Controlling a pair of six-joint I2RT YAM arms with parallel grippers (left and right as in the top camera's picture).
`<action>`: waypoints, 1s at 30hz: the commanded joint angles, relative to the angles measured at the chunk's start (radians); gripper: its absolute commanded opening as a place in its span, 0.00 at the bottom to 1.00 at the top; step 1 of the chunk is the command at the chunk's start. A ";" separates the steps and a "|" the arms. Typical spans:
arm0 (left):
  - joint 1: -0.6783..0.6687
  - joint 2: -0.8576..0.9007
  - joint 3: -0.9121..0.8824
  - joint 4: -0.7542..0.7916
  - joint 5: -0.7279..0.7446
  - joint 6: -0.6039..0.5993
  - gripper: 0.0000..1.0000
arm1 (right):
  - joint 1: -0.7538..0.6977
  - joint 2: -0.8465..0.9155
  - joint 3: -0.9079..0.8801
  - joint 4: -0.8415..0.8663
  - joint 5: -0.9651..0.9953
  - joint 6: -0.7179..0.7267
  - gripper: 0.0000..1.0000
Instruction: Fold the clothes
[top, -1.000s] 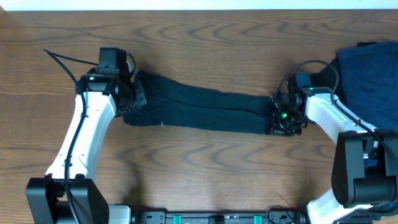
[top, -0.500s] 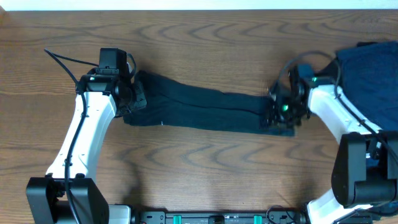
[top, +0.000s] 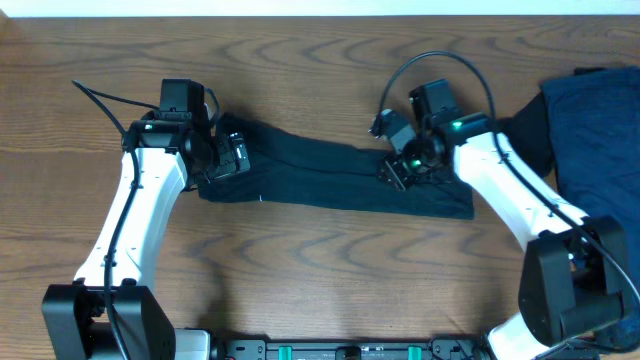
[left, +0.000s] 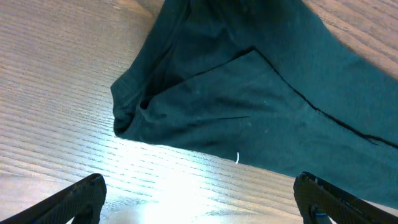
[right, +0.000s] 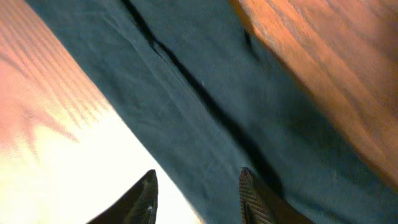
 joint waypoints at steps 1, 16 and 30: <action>0.002 0.011 -0.010 -0.004 -0.008 -0.002 0.98 | 0.039 0.022 -0.015 0.059 0.074 -0.084 0.54; 0.002 0.011 -0.010 -0.004 -0.008 -0.002 0.98 | 0.058 0.132 -0.020 0.129 0.036 -0.247 0.49; 0.002 0.011 -0.009 -0.004 -0.008 -0.002 0.98 | 0.060 0.188 -0.021 0.188 0.036 -0.273 0.35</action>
